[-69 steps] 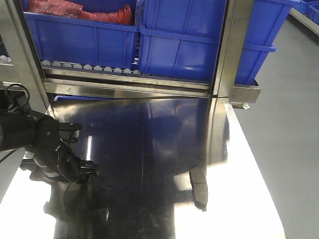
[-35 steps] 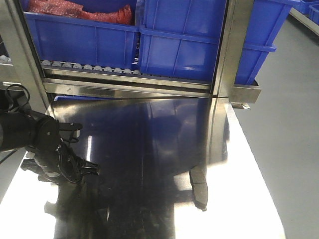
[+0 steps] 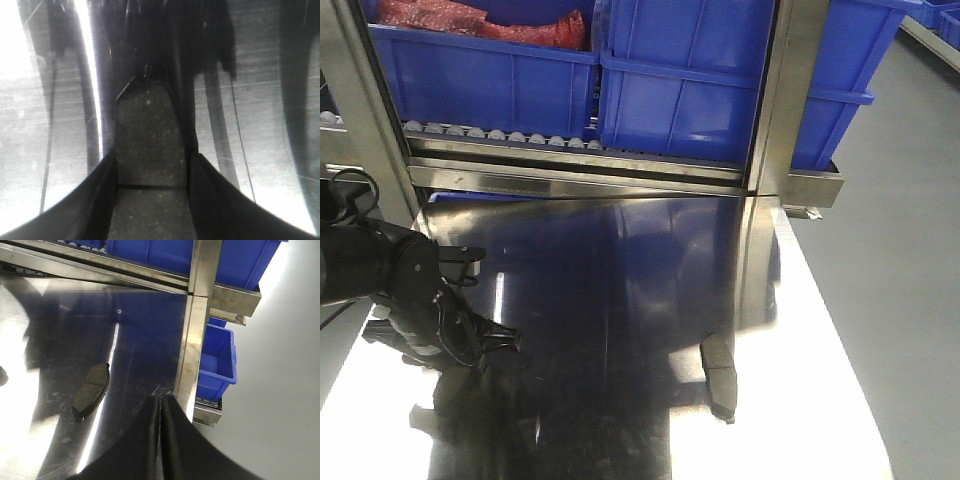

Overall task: Move and align brake pads A on conveyor
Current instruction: 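Close the left gripper on the pad and lift it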

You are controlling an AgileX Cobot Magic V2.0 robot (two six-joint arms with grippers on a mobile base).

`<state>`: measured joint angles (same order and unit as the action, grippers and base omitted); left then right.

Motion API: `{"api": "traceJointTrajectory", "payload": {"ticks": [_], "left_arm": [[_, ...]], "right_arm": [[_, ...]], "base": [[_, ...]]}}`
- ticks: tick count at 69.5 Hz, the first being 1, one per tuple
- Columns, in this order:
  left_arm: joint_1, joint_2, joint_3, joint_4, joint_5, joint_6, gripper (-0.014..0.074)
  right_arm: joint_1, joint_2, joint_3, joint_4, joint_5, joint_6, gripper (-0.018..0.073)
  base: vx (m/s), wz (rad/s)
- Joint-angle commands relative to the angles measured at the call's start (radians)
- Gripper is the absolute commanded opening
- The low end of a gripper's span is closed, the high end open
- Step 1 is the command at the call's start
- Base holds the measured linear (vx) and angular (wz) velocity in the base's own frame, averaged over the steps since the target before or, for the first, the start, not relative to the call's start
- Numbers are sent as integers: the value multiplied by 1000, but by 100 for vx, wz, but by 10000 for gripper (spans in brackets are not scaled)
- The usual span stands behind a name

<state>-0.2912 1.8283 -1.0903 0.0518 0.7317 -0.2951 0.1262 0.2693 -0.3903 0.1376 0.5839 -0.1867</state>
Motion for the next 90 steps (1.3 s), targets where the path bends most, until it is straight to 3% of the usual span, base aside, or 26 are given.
{"api": "traceJointTrajectory", "payload": {"ticks": [1, 23, 49, 64, 90], "left_arm": [[-2, -63, -10, -9, -33, -3, -6], [-2, -266, 140, -7, -128, -3, -3], [-2, -507, 258, -5, -160, -3, -3], [-2, -737, 385, 28, -213, -3, 0], [-2, -1115, 529, 107, -202, 6, 1]], "right_arm": [[0, 9, -25, 2, -70, -6, -7], [0, 9, -25, 2, -70, -6, -7], [0, 9, -25, 2, -70, -6, -7], [0, 9, -25, 2, -70, -6, -7], [0, 9, -25, 2, -70, -6, -7]], "base": [[0, 0], [0, 0], [0, 0], [0, 0], [0, 0]]}}
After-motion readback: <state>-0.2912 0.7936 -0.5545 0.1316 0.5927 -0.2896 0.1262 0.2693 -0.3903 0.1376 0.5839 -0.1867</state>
